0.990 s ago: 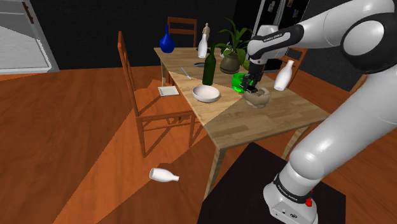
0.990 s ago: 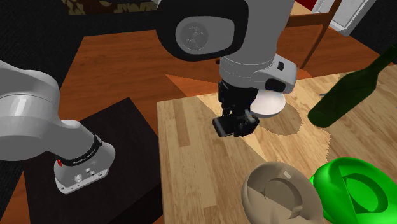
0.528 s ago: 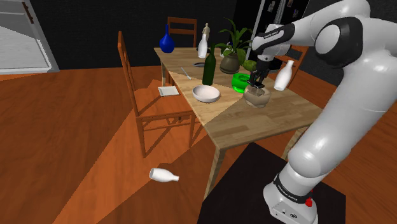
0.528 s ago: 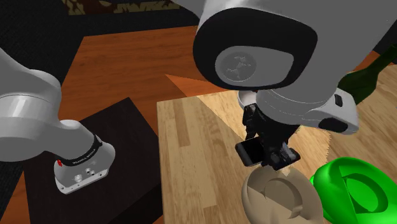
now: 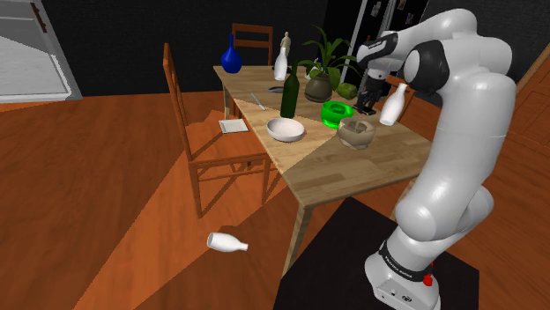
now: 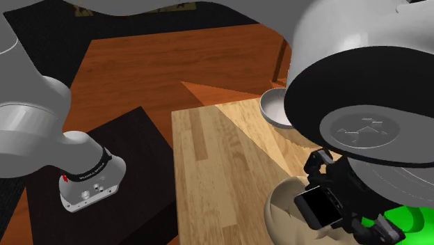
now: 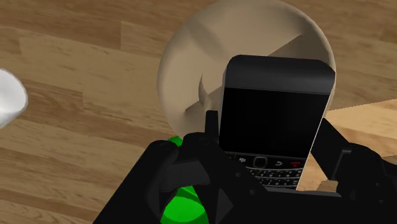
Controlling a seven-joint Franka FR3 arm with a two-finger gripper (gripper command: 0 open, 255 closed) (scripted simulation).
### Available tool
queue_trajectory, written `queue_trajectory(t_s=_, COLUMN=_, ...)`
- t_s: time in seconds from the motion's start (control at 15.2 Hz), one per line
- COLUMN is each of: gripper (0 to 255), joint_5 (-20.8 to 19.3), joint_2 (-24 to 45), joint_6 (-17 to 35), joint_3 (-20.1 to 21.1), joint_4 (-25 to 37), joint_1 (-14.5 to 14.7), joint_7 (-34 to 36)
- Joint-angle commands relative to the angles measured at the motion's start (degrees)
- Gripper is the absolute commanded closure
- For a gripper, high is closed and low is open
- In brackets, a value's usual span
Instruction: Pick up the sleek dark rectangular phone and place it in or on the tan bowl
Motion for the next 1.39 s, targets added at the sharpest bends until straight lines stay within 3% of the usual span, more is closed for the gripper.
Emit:
queue_trajectory(t_s=0.0, gripper=255, joint_5=0.92, joint_2=1.65, joint_6=0.36, joint_3=0.04, joint_4=1.10, joint_1=-0.89, joint_7=-1.09)
queue_trajectory(t_s=0.86, gripper=255, joint_5=3.10, joint_2=5.09, joint_6=9.30, joint_3=1.04, joint_4=-4.80, joint_1=-1.36, joint_7=-2.33)
queue_trajectory(t_s=1.32, gripper=255, joint_5=3.10, joint_2=5.09, joint_6=9.30, joint_3=1.05, joint_4=-4.80, joint_1=-1.36, joint_7=-2.33)
